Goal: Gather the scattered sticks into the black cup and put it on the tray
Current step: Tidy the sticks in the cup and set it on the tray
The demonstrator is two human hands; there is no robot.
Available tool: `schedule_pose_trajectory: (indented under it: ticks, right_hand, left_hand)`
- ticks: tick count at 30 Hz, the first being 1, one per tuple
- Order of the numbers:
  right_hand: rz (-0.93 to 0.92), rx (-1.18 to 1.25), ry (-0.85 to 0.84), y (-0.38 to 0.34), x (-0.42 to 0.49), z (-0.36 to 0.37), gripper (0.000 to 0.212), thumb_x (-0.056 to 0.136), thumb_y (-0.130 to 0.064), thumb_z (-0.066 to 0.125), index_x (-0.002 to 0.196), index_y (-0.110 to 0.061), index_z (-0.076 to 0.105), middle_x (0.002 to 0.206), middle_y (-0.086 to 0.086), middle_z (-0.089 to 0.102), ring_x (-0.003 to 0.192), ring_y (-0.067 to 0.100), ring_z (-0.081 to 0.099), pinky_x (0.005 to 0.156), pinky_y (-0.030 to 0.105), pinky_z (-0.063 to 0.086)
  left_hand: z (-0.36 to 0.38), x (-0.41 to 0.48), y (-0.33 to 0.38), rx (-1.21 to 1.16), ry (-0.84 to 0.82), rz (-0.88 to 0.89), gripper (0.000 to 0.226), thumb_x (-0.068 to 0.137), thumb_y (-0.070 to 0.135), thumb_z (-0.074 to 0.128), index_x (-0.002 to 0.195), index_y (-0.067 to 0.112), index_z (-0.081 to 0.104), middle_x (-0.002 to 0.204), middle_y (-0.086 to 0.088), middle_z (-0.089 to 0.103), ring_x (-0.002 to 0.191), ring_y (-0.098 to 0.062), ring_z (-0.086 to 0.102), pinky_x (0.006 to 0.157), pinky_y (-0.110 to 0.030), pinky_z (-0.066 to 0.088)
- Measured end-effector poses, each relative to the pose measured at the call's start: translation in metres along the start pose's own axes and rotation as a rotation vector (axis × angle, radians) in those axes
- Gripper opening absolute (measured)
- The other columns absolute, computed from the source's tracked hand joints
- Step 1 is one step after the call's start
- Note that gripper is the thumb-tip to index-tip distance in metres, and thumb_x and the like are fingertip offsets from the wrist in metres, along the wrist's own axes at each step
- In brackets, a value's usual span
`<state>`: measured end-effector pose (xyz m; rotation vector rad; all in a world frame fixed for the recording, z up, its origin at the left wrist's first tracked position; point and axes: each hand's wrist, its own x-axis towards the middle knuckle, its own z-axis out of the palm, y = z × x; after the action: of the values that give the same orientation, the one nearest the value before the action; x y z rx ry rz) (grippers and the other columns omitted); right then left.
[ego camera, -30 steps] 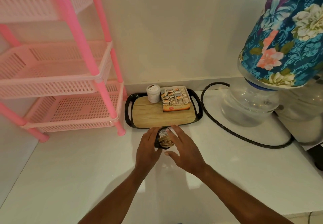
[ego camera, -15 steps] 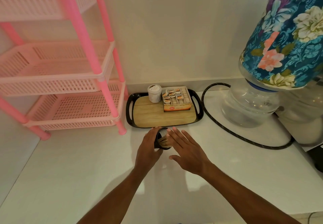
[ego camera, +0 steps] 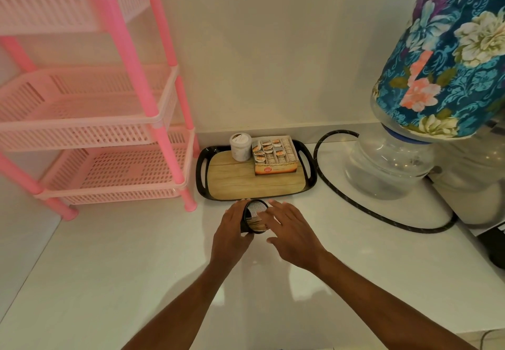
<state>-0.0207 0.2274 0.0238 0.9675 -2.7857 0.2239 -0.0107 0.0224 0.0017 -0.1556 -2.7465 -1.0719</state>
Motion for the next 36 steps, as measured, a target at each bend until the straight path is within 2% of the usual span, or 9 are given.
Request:
schedule_pose_trajectory:
  ticks: [4,6,8,12,23,26,28,32,36]
  right_hand:
    - [0.267,0.314,0.007,0.000,0.001,-0.014,0.089,0.085,-0.033,0.084,0.157,-0.023,0.033,0.158,0.000,0.040,0.146,0.021,0.040,0.113,0.041,0.049]
    - [0.397,0.414,-0.021,-0.001,0.003,-0.016,0.096,0.089,-0.029,0.082,0.163,-0.024,0.020,0.168,-0.003,0.027,0.154,0.017,0.029,0.119,0.035,0.041]
    - [0.457,0.450,-0.074,-0.003,0.002,-0.016,0.104,0.092,-0.025,0.079,0.166,-0.023,0.007,0.174,-0.005,0.011,0.160,0.014,0.013,0.124,0.033,0.029]
    - [0.341,0.339,-0.148,-0.010,-0.004,-0.013,0.108,0.093,-0.021,0.077,0.167,-0.016,-0.002,0.175,-0.002,-0.004,0.161,0.016,-0.001,0.128,0.036,0.027]
    - [0.284,0.319,-0.123,-0.020,-0.009,-0.010,0.115,0.092,-0.019,0.077,0.165,-0.017,-0.011,0.173,-0.001,-0.018,0.161,0.018,-0.011,0.129,0.039,0.024]
    - [0.318,0.381,-0.107,-0.020,-0.007,-0.010,0.117,0.090,-0.016,0.079,0.165,-0.020,-0.012,0.174,-0.004,-0.014,0.161,0.016,-0.005,0.127,0.035,0.029]
    - [0.450,0.589,-0.108,-0.020,-0.002,-0.011,0.116,0.090,-0.009,0.078,0.166,-0.023,-0.008,0.175,-0.007,-0.005,0.160,0.014,0.005,0.124,0.030,0.030]
    - [0.699,1.149,-0.086,-0.019,0.008,-0.012,0.094,0.088,0.010,0.070,0.164,-0.024,0.026,0.168,-0.004,0.033,0.155,0.019,0.033,0.122,0.044,0.038]
    - [0.702,1.263,-0.025,-0.022,0.017,-0.006,0.076,0.087,0.011,0.066,0.149,-0.032,0.051,0.147,-0.016,0.059,0.143,0.006,0.049,0.116,0.039,0.047]
  left_hand:
    - [-0.001,0.000,-0.001,-0.008,0.006,0.005,0.089,0.079,0.017,0.091,0.155,0.017,0.045,0.152,-0.002,0.057,0.142,-0.019,0.053,0.111,-0.030,0.054]
    - [-0.001,0.000,-0.001,-0.023,0.012,0.004,0.088,0.078,0.017,0.091,0.154,0.016,0.046,0.151,-0.002,0.057,0.141,-0.019,0.054,0.110,-0.031,0.055]
    - [-0.002,-0.001,0.000,-0.044,0.017,-0.016,0.087,0.078,0.017,0.092,0.152,0.016,0.047,0.149,-0.002,0.059,0.139,-0.019,0.056,0.110,-0.022,0.051]
    - [-0.003,0.000,0.003,-0.100,0.018,-0.042,0.086,0.077,0.020,0.092,0.150,0.021,0.047,0.145,0.004,0.061,0.135,-0.009,0.055,0.100,0.001,0.040]
    - [-0.004,0.005,0.004,-0.143,0.045,-0.063,0.085,0.077,0.022,0.093,0.148,0.028,0.047,0.142,0.006,0.063,0.127,0.004,0.049,0.095,0.007,0.038]
    - [-0.004,0.006,0.005,-0.160,0.053,-0.069,0.084,0.078,0.022,0.092,0.147,0.031,0.047,0.141,0.010,0.063,0.127,0.004,0.050,0.095,0.004,0.040]
    - [-0.007,0.009,0.008,-0.166,0.054,-0.074,0.081,0.077,0.027,0.091,0.145,0.034,0.048,0.139,0.013,0.063,0.126,0.004,0.052,0.097,-0.001,0.044]
    - [-0.009,0.015,0.014,-0.229,0.029,-0.103,0.080,0.074,0.034,0.091,0.141,0.039,0.048,0.130,0.024,0.063,0.119,0.007,0.058,0.099,-0.014,0.053]
    - [-0.008,0.020,0.019,-0.279,0.023,-0.165,0.079,0.073,0.038,0.090,0.138,0.045,0.045,0.119,0.037,0.061,0.114,0.014,0.059,0.093,-0.014,0.055]
